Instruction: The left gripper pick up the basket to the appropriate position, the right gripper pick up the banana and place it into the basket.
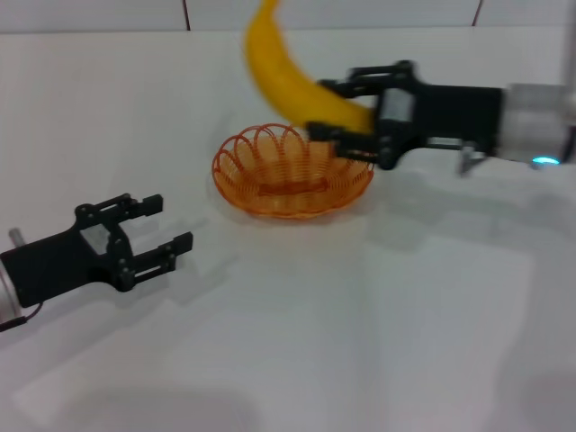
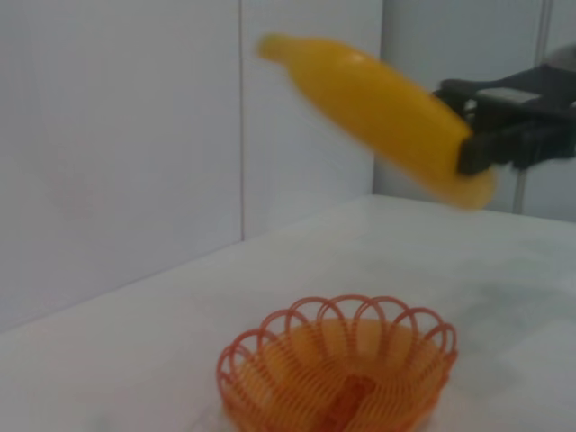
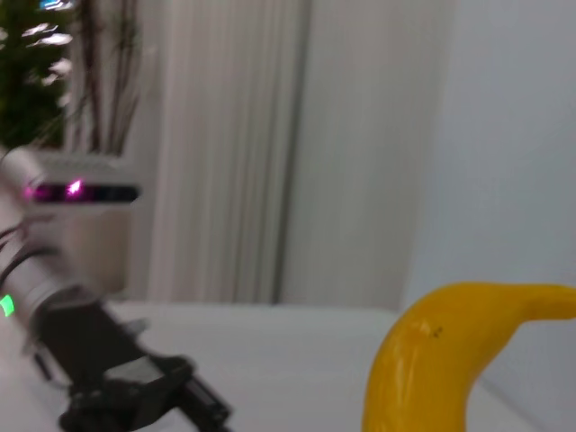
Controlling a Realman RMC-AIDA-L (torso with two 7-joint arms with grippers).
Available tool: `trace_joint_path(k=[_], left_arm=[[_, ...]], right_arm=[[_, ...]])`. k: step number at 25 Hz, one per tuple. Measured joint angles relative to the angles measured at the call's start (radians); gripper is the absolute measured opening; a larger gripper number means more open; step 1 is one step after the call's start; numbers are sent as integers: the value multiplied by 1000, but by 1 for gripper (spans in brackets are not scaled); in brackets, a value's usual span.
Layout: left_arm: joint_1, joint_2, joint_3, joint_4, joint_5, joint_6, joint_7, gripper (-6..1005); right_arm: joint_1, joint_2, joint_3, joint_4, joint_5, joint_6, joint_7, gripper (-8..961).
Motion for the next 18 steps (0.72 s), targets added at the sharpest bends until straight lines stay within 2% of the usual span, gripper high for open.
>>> trace_joint_path(k=[5,11,15,18], left_arm=[[-54,-1,4,-47,10,-3,0,700],[-77,-4,37,-50,1,5,-4,701],[-69,-4,39,-50,-2,7,-2,701],[-53,-1,34,-50,-2,8,0,701]], right_arm=[[87,5,-173,79,21,171,4,486],[94,12,-251,121,34,335,11,487],[88,10,-265,117,70,336,18,487],[71,5,-265,80,96,278,55,558]])
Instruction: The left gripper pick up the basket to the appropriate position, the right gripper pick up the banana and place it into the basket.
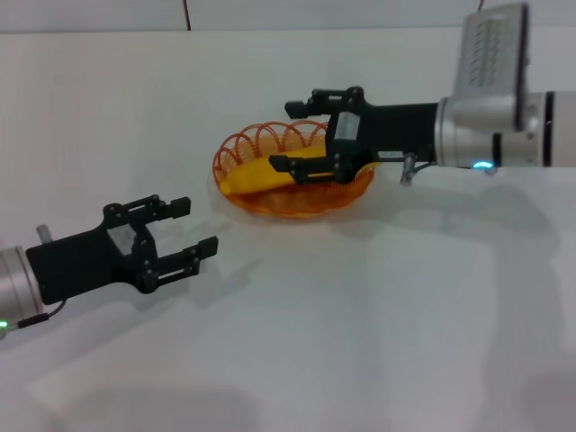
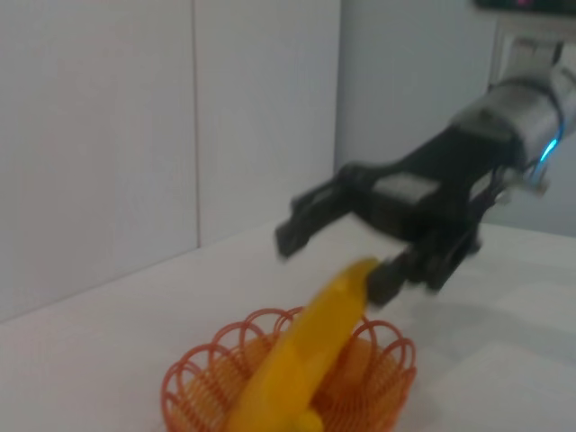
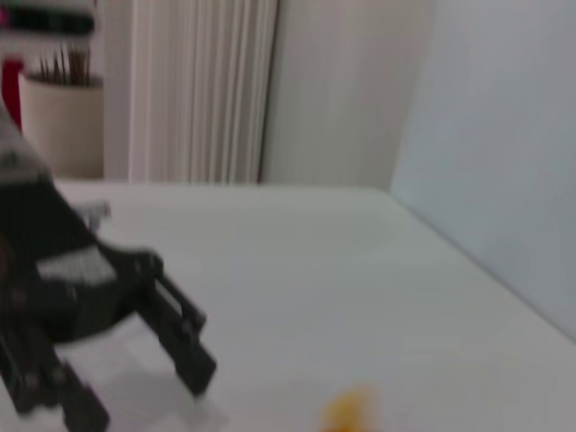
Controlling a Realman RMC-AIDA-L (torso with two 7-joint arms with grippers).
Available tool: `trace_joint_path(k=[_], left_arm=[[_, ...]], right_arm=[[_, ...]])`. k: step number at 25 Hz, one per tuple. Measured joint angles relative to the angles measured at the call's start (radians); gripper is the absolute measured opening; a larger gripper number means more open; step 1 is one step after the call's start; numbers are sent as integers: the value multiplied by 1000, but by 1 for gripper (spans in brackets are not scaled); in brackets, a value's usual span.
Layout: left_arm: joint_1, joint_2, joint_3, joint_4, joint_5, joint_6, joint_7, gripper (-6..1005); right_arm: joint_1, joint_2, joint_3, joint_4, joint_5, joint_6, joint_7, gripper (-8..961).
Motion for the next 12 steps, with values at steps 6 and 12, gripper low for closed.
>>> trace_joint_path(k=[6,12], left_arm=[[22,4,-8,11,0,0,0,701],[36,5,-40,12,0,0,2,700]], right_arm=[[-218,-20,48,-249,11,-164,117,802],[-364,-47,170,-243,3,-253,95,796]])
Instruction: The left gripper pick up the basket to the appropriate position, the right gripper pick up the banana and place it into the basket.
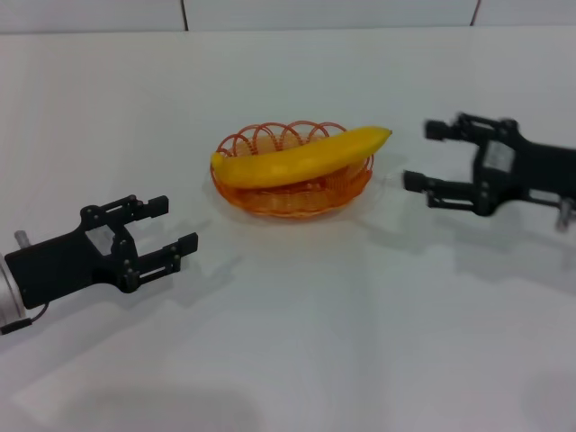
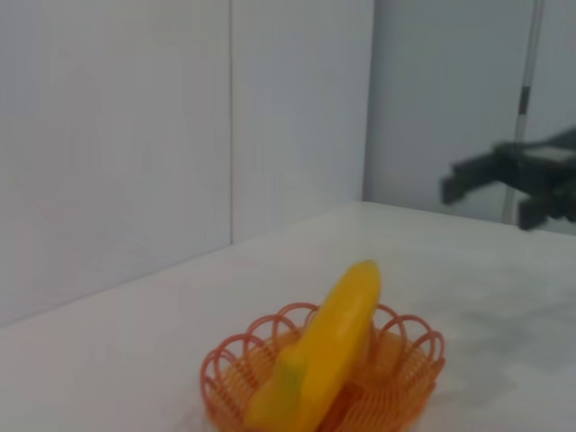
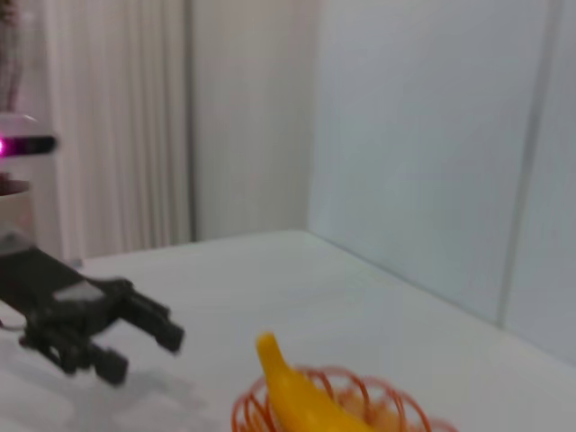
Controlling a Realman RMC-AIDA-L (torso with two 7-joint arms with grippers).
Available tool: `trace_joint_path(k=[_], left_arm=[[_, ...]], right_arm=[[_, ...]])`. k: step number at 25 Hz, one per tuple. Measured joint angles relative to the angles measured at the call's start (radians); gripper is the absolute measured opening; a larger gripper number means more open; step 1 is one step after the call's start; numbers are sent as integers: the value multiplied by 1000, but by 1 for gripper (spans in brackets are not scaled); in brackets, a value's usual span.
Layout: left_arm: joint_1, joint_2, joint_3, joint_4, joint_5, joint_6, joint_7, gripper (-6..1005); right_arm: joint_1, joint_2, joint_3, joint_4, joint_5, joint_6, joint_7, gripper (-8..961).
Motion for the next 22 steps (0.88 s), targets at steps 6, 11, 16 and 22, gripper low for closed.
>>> trace_joint_path(k=[6,11,16,22], left_arm=[[14,-1,-19,1,0,-7,16,700],[15,-3,-29,0,0,-9,25,700],[11,-5,-30,-2,1,-9,28,701],[4,-6,-30,-1,-1,-10,31,701]], right_arm=[[-11,-9,81,158,2,2,-155,797],[-6,-3,106,183,4,9,-205,797],[0,1,114,185,6,9,-211,797],[40,2,107,230,1,8,-212,797]])
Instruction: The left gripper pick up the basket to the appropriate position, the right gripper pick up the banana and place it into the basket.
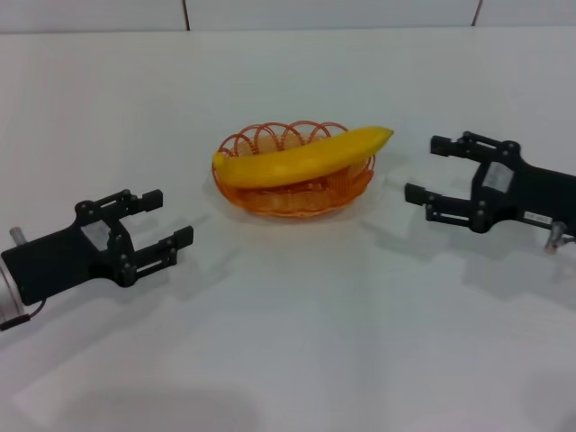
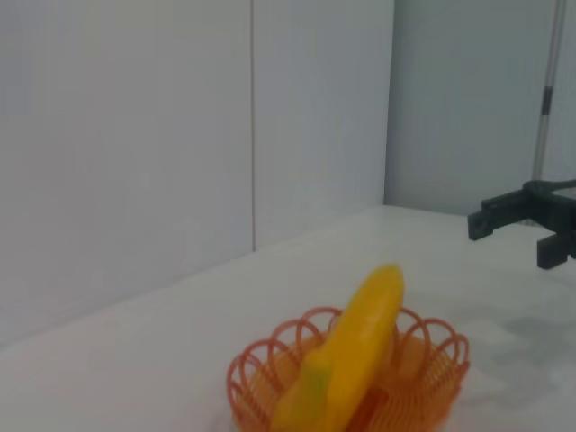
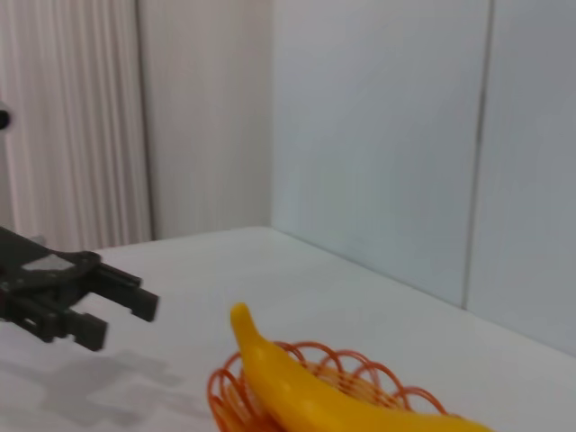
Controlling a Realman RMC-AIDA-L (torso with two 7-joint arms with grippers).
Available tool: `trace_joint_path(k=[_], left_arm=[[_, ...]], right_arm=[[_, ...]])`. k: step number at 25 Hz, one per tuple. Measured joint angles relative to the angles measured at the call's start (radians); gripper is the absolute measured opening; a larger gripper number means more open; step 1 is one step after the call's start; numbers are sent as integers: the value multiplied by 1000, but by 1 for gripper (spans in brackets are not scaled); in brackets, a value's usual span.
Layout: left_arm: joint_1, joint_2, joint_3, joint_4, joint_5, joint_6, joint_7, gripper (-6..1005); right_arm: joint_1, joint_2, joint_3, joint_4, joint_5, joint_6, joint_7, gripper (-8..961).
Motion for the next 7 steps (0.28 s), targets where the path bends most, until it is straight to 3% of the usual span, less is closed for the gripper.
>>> trace_joint_path(k=[7], left_arm=[[-16,-2,5,-18,-49,0,34,701]], right_arm=[[50,5,-5,47,-19,22,-1,797]])
